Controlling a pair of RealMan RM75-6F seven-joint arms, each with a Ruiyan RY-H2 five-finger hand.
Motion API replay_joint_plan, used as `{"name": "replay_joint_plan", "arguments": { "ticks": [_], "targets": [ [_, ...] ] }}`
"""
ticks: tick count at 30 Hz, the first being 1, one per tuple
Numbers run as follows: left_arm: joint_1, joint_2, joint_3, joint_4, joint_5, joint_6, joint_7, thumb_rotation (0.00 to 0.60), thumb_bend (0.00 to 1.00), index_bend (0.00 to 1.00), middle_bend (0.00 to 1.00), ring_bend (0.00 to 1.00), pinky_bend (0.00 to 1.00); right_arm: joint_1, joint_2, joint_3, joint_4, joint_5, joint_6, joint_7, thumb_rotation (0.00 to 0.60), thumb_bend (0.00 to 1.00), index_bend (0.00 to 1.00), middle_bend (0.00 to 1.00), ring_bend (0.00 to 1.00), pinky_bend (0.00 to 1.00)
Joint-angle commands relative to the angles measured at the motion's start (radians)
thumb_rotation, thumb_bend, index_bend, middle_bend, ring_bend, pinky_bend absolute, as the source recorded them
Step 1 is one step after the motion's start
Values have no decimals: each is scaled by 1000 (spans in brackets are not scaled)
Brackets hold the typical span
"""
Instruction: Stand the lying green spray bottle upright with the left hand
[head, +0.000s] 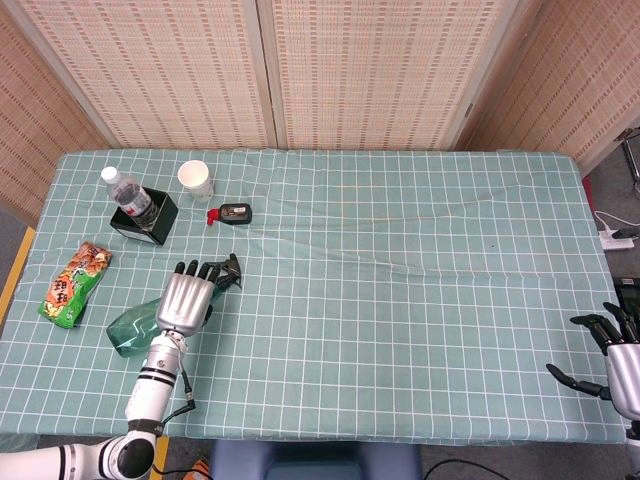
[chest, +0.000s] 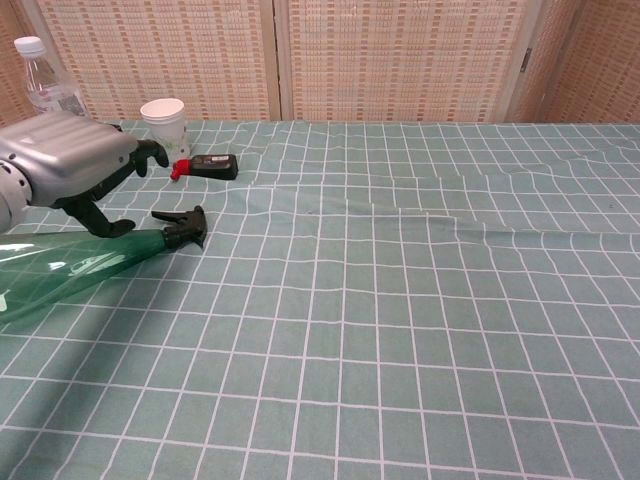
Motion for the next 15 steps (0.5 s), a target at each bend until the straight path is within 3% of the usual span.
{"name": "replay_joint_plan", "arguments": {
  "ticks": [1,4,6,8,15],
  "targets": [
    [-32,-20,4,29,-41,28,48,600,287,204,270,221,277,0,0,0,0,0,-1,0,600,0,336,338,134,65],
    [-39,-39,-11,33,-95,52,59,600,289,209,295,237,281,1,1,0,-2,1,-2,-1,600,0,336,338,134,63],
    [-34,-112,-105,15,-282,132,36,600,290,210,310,247,286,1,3,0,-4,2,-5,-2,600,0,336,338,134,62],
    [-70,-167,-155,10,-376,212,84,600,290,212,315,252,291,2,5,-1,-6,2,-7,-1,600,0,336,338,134,61],
    [-149,-250,-197,-6,-437,332,117,600,291,213,313,255,291,3,11,-3,-8,2,-13,6,600,0,336,338,134,54]
  ]
}}
